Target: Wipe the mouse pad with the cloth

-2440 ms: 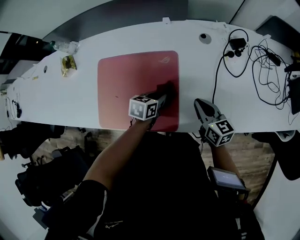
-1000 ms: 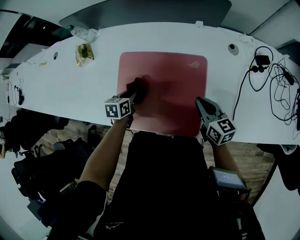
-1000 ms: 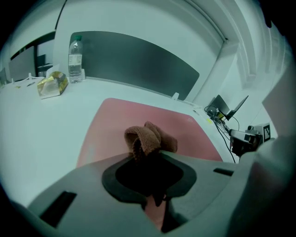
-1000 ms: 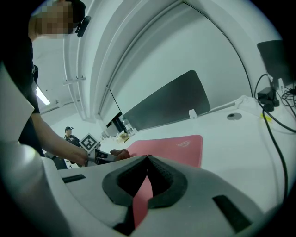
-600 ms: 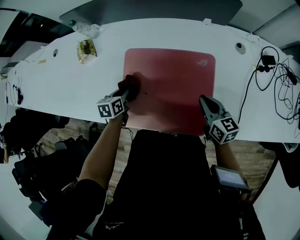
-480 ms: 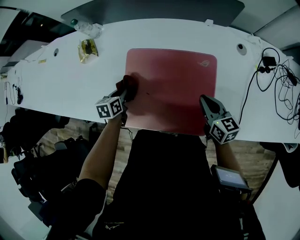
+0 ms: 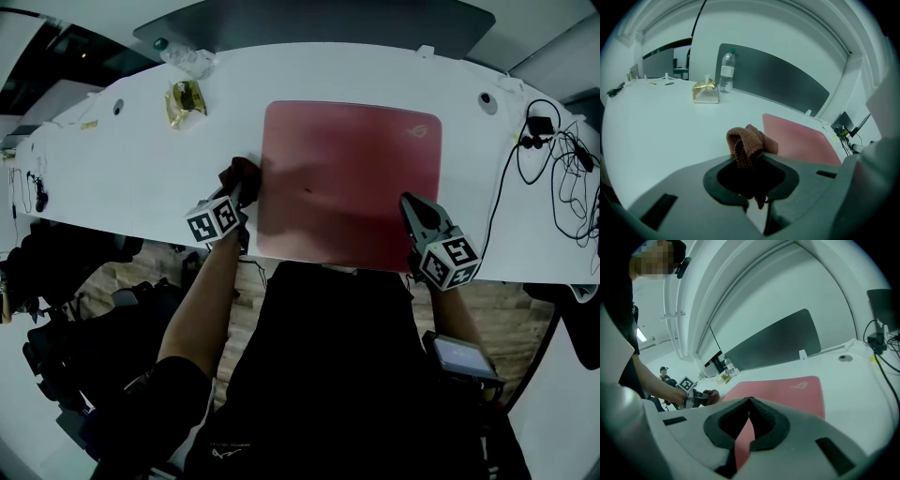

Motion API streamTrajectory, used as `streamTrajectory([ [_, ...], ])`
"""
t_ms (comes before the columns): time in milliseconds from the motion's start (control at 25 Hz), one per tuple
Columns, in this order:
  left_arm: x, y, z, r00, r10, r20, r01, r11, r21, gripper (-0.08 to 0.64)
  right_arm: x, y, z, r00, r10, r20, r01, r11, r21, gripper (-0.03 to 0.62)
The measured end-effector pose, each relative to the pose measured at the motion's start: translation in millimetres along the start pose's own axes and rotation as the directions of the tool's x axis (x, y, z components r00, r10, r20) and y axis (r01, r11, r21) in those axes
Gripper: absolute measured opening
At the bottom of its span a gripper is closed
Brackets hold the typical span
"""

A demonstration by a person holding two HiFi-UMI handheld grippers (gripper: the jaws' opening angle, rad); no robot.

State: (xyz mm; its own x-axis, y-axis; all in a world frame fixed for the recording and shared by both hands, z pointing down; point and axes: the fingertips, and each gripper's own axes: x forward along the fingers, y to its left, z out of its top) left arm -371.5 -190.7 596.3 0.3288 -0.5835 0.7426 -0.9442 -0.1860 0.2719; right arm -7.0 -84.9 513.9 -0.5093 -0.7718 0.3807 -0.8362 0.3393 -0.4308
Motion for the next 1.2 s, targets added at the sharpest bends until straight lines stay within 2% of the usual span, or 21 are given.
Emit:
streamTrajectory([
  [80, -8, 7, 11, 0.999, 0.012, 0.041, -0.012, 1.0, 0.003, 0.074, 0, 3, 0, 1.0, -0.01, 0.008, 0.01, 1.0, 0.0, 0.025],
  [200, -14, 15, 30, 0.995, 0.048, 0.082, -0.053, 0.997, 0.06, 0.074, -3, 2, 1, 0.999, -0.028, 0.019, 0.028, 1.0, 0.005, 0.026],
  [320, -5, 15, 44, 0.993, 0.07, 0.1, -0.082, 0.989, 0.125, 0.074, -7, -1, 2, 0.998, -0.049, 0.027, 0.049, 0.999, 0.012, 0.025],
  [440, 14, 7, 47, 0.993, 0.063, 0.096, -0.078, 0.984, 0.163, 0.074, -12, -3, 1, 0.997, -0.071, 0.034, 0.07, 0.997, 0.019, 0.026],
  [720, 40, -53, 33, 0.999, -0.036, 0.034, 0.024, 0.949, 0.314, 0.074, -26, -9, -4, 0.992, -0.113, 0.051, 0.111, 0.993, 0.044, 0.025],
  [960, 48, -77, 24, 0.999, -0.051, -0.001, 0.049, 0.935, 0.351, 0.074, -35, -15, -7, 0.991, -0.123, 0.059, 0.12, 0.991, 0.057, 0.026],
  [1200, 54, -112, 17, 0.995, -0.091, -0.035, 0.097, 0.91, 0.402, 0.074, -44, -22, -8, 0.989, -0.131, 0.065, 0.126, 0.99, 0.066, 0.026],
])
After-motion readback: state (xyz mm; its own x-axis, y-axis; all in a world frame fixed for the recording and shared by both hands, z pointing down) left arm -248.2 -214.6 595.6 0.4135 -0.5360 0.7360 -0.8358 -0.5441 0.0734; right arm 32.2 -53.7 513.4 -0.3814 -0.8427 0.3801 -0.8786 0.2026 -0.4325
